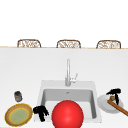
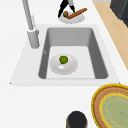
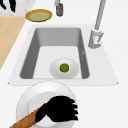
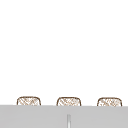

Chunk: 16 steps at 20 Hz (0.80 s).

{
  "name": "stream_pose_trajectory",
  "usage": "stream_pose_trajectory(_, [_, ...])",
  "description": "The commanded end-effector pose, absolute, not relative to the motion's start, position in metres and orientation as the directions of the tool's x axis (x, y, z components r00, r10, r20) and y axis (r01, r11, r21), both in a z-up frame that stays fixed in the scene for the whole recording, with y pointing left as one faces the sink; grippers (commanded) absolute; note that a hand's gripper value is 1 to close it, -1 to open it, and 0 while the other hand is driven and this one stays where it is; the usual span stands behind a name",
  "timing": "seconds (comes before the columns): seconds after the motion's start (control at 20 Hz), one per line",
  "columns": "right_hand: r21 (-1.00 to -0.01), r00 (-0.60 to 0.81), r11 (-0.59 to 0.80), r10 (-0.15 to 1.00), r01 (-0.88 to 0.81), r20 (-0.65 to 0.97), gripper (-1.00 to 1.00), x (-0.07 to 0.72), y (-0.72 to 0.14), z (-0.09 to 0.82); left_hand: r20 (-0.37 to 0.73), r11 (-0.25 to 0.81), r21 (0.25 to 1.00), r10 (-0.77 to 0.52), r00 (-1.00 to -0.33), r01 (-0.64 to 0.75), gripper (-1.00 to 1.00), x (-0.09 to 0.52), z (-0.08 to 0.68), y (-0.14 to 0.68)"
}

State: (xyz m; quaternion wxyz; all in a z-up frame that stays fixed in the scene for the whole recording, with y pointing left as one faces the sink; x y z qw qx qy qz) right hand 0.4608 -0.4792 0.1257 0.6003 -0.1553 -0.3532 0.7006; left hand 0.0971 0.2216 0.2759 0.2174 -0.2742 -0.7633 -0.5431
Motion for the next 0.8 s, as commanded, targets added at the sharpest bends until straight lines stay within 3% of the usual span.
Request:
stream_pose_trajectory(0.0, [-0.676,-0.266,-0.113,0.955,-0.729,0.128,-1.0,0.466,-0.479,0.112,0.63,0.26,0.71,0.182,-0.755,0.655,0.0,0.097,0.276,0.222])
stream_pose_trajectory(0.2, [-0.637,-0.265,-0.116,0.953,-0.762,0.144,-1.0,0.475,-0.48,0.11,0.63,0.26,0.71,0.182,-0.755,0.655,0.0,0.097,0.276,0.222])
stream_pose_trajectory(0.25, [-0.626,-0.261,-0.122,0.956,-0.771,0.136,1.0,0.477,-0.475,0.111,0.63,0.26,0.71,0.182,-0.755,0.655,0.0,0.097,0.276,0.222])
stream_pose_trajectory(0.35, [-0.669,-0.289,-0.167,0.954,-0.724,0.075,1.0,0.474,-0.464,0.113,0.63,0.26,0.71,0.182,-0.755,0.655,0.0,0.097,0.276,0.222])
stream_pose_trajectory(0.75, [-0.812,-0.269,-0.095,0.96,-0.575,0.078,1.0,0.484,-0.462,0.12,0.63,0.26,0.71,0.182,-0.755,0.655,0.0,0.097,0.276,0.222])
